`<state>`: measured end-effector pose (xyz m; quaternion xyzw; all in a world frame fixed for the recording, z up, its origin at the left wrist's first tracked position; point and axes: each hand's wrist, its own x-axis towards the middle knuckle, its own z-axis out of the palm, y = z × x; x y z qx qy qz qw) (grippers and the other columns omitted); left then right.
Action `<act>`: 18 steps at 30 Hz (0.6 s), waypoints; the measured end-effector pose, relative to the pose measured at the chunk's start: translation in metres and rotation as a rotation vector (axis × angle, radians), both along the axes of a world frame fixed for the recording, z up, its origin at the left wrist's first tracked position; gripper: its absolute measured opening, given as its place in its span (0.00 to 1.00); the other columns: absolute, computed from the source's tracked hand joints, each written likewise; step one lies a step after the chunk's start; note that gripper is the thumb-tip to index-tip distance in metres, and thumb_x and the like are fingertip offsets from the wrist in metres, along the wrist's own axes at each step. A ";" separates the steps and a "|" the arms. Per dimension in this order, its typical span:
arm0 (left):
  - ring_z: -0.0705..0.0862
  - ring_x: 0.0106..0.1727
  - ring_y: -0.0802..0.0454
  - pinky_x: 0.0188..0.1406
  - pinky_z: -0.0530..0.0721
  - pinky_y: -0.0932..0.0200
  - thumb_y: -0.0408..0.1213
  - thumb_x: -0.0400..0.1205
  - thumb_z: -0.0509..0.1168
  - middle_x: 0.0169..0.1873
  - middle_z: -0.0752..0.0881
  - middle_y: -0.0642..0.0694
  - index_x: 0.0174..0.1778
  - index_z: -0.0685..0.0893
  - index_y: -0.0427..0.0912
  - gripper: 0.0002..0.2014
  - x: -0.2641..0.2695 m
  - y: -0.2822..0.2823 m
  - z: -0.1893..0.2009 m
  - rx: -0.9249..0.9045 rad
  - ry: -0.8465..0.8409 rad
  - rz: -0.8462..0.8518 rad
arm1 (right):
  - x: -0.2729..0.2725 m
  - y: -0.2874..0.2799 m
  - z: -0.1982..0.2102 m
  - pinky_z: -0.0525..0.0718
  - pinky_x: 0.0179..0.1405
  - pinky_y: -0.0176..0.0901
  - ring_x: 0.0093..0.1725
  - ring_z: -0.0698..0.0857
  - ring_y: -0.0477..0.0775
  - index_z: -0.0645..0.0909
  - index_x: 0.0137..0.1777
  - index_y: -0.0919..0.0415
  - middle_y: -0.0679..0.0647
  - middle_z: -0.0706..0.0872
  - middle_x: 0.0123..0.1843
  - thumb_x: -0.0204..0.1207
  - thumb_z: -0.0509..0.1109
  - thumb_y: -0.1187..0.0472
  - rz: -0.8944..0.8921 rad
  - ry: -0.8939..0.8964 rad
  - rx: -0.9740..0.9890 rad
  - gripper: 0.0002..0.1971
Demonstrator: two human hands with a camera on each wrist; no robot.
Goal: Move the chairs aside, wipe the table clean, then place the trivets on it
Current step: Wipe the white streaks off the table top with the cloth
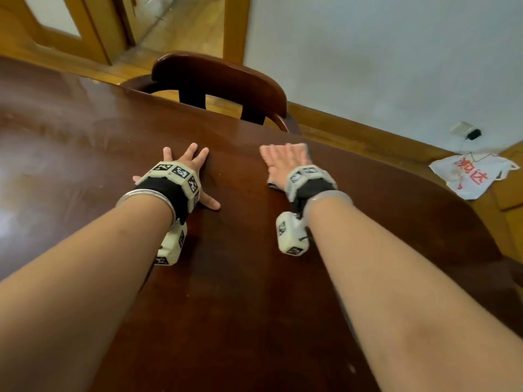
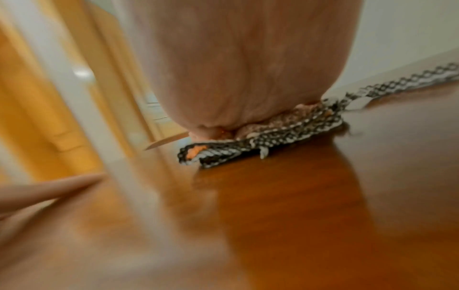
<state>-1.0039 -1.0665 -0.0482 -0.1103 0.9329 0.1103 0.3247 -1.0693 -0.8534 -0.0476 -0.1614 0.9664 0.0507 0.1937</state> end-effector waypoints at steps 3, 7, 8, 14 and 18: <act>0.31 0.80 0.32 0.71 0.57 0.19 0.67 0.48 0.79 0.81 0.34 0.62 0.80 0.34 0.64 0.73 0.000 0.001 0.002 0.012 0.003 -0.001 | 0.003 0.069 0.001 0.43 0.81 0.66 0.85 0.46 0.62 0.41 0.85 0.50 0.52 0.44 0.87 0.86 0.44 0.61 -0.182 0.002 0.086 0.29; 0.32 0.80 0.32 0.71 0.56 0.19 0.64 0.51 0.80 0.82 0.36 0.61 0.81 0.37 0.64 0.71 0.001 0.003 0.003 0.013 0.016 0.012 | 0.021 0.092 -0.003 0.34 0.80 0.67 0.84 0.34 0.61 0.33 0.84 0.46 0.51 0.33 0.86 0.87 0.40 0.58 -0.370 -0.056 0.043 0.29; 0.33 0.80 0.31 0.70 0.57 0.19 0.63 0.51 0.80 0.82 0.36 0.61 0.81 0.37 0.63 0.70 0.001 0.004 0.005 0.008 0.015 0.018 | 0.025 0.081 -0.006 0.36 0.79 0.72 0.84 0.35 0.63 0.33 0.84 0.43 0.50 0.33 0.86 0.86 0.41 0.57 -0.333 -0.054 0.017 0.29; 0.36 0.80 0.26 0.73 0.57 0.22 0.65 0.57 0.78 0.82 0.33 0.52 0.80 0.36 0.67 0.66 0.022 0.041 0.027 -0.029 -0.074 -0.059 | 0.087 0.047 0.004 0.38 0.81 0.64 0.83 0.30 0.55 0.34 0.82 0.33 0.41 0.29 0.84 0.88 0.43 0.50 -0.133 -0.188 -0.095 0.28; 0.29 0.79 0.30 0.65 0.56 0.13 0.63 0.54 0.81 0.80 0.29 0.57 0.78 0.37 0.72 0.68 0.048 0.099 0.030 0.093 -0.110 -0.095 | 0.075 0.123 -0.015 0.38 0.80 0.67 0.83 0.30 0.55 0.28 0.78 0.29 0.42 0.28 0.84 0.81 0.35 0.44 -0.270 -0.165 -0.050 0.28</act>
